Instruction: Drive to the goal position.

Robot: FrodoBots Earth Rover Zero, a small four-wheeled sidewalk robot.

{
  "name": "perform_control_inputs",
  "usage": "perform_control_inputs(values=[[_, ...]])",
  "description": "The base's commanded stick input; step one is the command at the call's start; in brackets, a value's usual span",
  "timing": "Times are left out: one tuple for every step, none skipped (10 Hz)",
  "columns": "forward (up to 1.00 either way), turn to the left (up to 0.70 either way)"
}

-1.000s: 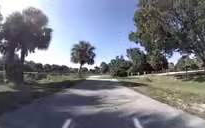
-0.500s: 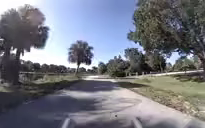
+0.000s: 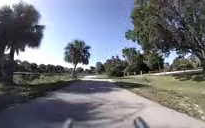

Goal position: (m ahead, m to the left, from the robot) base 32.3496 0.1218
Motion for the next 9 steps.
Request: perform_control_inputs(values=[[0.70, 0.35], [0.70, 0.35], [0.70, 0.35], [0.70, 0.35], [0.70, 0.35], [0.70, 0.00], [0.70, 0.00], [0.70, 0.00], [0.70, 0.00]])
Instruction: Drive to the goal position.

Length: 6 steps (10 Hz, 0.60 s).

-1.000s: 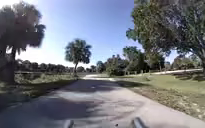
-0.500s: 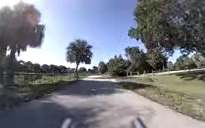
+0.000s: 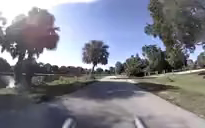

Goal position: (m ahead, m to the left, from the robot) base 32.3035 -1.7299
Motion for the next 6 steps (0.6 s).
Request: perform_control_inputs(values=[[0.70, 0.00], [0.70, 0.00], [0.70, 0.00], [0.70, 0.00], [0.70, 0.00], [0.70, 0.00]])
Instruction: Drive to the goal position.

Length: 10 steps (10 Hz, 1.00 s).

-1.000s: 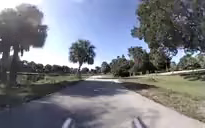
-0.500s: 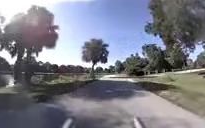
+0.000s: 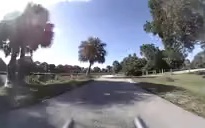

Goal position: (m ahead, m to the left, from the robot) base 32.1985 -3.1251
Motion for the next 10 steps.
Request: perform_control_inputs(values=[[0.70, 0.00], [0.70, 0.00], [0.70, 0.00], [0.70, 0.00], [0.70, 0.00], [0.70, 0.00], [0.70, 0.00], [0.70, 0.00], [0.70, 0.00], [0.70, 0.00]])
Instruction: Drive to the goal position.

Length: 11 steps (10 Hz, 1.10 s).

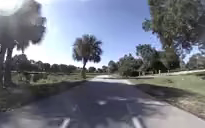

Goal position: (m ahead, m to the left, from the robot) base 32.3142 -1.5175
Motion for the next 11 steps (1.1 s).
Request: perform_control_inputs(values=[[0.70, 0.00], [0.70, 0.00], [0.70, 0.00], [0.70, 0.00], [0.70, 0.00], [0.70, 0.00], [0.70, 0.00], [0.70, 0.00], [0.70, 0.00], [0.70, 0.00], [0.70, 0.00]])
